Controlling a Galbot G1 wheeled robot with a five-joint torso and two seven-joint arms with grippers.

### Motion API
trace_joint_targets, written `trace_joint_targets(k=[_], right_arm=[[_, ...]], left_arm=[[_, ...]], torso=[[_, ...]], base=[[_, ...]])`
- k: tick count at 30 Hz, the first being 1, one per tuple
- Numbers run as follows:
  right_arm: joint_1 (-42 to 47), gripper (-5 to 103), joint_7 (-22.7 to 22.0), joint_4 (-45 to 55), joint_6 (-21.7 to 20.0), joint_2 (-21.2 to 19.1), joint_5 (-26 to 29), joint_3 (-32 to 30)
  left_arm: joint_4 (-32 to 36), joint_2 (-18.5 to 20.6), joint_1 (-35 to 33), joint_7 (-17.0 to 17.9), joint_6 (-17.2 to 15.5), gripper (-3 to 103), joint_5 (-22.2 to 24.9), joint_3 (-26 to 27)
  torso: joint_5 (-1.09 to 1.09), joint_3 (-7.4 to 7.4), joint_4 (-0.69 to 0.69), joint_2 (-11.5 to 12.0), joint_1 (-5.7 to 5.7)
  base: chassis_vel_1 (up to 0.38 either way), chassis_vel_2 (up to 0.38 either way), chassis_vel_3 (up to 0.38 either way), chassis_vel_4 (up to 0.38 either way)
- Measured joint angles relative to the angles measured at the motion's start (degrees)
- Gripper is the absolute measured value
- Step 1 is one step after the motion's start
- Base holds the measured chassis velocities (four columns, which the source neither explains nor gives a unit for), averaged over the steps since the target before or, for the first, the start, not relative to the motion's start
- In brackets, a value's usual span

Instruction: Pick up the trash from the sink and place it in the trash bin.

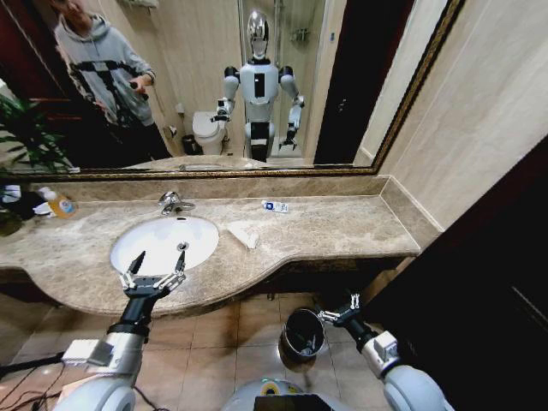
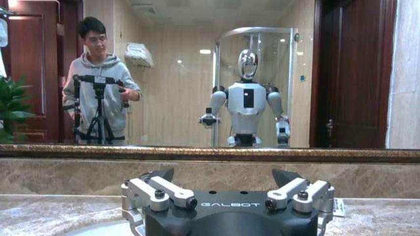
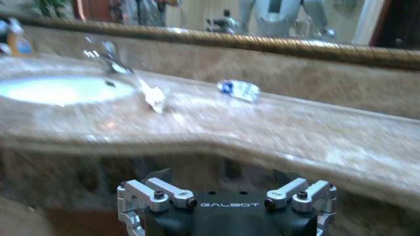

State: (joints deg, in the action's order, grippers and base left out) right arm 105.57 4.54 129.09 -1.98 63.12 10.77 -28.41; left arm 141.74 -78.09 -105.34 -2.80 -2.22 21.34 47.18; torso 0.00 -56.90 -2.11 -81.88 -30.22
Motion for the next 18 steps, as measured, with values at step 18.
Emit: trace_joint_targets(k=[18], right_arm=[[-26.8, 100, 0.0, -6.2, -8.2, -5.9, 5.7, 14.4]], left_arm=[[0.0, 0.0, 0.0, 0.0, 0.0, 100, 0.0, 0.0]], torso=[[0.01, -0.01, 0.01, 0.0, -0.01]], base=[[0.0, 0.0, 0.0, 0.0]])
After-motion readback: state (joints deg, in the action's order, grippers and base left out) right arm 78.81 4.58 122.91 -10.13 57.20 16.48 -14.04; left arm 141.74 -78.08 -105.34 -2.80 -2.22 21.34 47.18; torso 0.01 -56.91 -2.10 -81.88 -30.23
